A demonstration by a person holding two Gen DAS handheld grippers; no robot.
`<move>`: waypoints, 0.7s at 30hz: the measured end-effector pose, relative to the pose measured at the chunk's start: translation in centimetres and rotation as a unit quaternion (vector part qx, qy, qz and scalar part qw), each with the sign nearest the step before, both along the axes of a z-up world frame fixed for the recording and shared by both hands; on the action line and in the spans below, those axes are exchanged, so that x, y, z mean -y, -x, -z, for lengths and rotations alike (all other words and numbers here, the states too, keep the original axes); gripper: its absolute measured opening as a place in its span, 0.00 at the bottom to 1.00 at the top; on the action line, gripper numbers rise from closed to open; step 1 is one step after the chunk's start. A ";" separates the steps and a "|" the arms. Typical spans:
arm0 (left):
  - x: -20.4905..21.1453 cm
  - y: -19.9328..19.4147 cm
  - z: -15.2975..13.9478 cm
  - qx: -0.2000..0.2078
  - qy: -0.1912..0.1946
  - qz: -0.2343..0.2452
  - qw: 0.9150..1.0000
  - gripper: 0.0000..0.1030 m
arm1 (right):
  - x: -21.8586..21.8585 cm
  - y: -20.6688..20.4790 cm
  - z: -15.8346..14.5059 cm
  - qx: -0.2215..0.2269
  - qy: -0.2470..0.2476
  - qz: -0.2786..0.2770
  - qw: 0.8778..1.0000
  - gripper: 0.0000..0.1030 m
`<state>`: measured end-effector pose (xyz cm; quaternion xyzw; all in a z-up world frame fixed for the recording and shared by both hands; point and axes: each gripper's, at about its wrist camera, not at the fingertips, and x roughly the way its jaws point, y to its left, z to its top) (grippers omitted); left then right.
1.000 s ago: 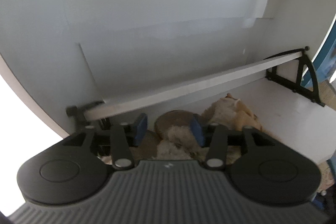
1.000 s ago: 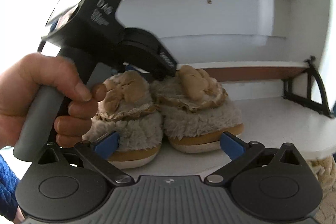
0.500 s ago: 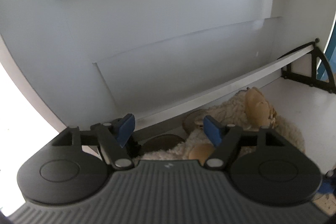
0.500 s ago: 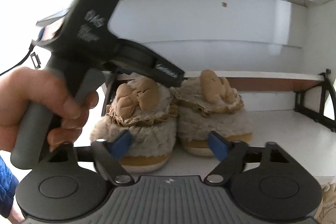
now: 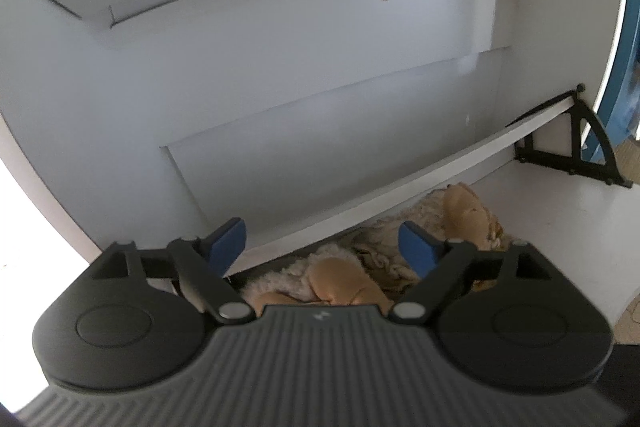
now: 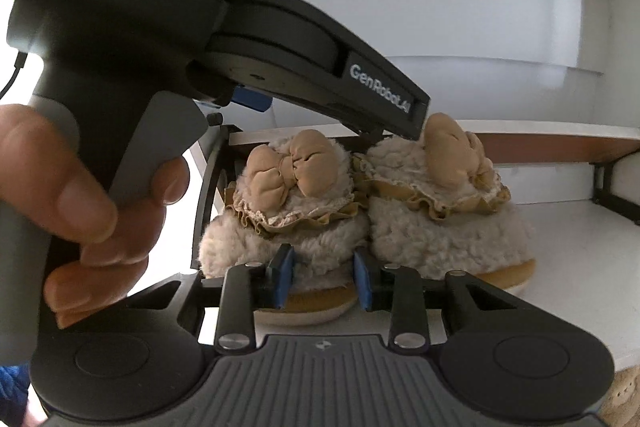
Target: Organize scattered shoes
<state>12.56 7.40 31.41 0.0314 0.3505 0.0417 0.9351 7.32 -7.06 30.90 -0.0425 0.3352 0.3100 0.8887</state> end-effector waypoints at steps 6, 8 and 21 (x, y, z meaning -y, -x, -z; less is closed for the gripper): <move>-0.6 0.5 -0.5 0.000 0.016 0.013 1.000 0.86 | 0.0 0.2 -0.5 0.004 0.006 0.004 1.000 0.38; -0.7 0.6 -0.5 -0.001 0.021 0.018 1.000 0.87 | 0.0 0.3 -0.7 0.005 0.007 0.005 1.000 0.38; 1.4 1.7 -0.5 -0.019 0.053 0.015 0.998 1.00 | 4.6 -1.6 -0.3 -0.012 0.016 0.090 0.996 0.55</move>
